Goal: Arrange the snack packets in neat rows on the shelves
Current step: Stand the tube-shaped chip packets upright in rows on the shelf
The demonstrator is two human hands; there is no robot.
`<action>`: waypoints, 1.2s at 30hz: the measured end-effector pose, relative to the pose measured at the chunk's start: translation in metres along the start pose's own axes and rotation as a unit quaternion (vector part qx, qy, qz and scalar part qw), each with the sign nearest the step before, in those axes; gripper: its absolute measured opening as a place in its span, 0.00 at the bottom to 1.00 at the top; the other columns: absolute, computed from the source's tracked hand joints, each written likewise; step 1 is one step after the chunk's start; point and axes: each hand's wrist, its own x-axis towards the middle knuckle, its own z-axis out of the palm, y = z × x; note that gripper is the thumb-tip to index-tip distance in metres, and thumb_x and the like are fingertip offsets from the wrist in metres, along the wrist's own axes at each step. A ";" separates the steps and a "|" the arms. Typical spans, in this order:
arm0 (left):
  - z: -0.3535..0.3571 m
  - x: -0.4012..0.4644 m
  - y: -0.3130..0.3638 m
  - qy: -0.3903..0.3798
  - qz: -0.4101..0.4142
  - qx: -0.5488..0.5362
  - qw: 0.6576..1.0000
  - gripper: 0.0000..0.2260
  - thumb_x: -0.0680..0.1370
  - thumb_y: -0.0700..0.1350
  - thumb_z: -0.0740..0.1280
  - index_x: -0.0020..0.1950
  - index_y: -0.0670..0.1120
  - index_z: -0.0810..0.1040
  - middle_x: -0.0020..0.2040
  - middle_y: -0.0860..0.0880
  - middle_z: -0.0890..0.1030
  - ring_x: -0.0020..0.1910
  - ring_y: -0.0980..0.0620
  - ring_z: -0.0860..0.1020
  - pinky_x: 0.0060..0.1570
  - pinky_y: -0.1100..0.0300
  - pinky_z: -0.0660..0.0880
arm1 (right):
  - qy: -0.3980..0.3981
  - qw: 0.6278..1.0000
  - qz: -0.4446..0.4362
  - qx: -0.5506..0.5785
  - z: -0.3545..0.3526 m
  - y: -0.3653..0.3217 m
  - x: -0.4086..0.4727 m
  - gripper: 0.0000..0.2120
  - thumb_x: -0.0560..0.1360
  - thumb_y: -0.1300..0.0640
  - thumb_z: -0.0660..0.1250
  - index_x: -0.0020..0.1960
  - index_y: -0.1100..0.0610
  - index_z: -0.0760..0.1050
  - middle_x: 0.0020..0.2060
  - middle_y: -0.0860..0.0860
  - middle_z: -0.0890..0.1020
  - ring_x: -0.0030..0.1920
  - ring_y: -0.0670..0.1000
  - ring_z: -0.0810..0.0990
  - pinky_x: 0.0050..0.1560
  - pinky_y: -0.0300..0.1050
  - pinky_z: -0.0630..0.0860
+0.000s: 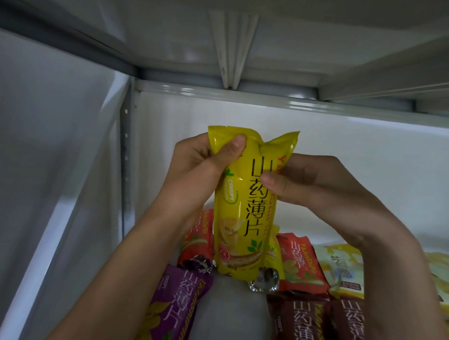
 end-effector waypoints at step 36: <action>-0.004 0.004 0.002 -0.086 -0.095 0.007 0.992 0.28 0.76 0.61 0.67 0.65 0.41 0.82 0.60 0.43 0.86 0.62 0.45 0.84 0.68 0.47 0.77 | 0.073 0.997 0.031 0.017 0.009 0.002 0.011 0.11 0.76 0.52 0.72 0.57 0.53 0.86 0.50 0.48 0.89 0.55 0.49 0.87 0.66 0.53 0.79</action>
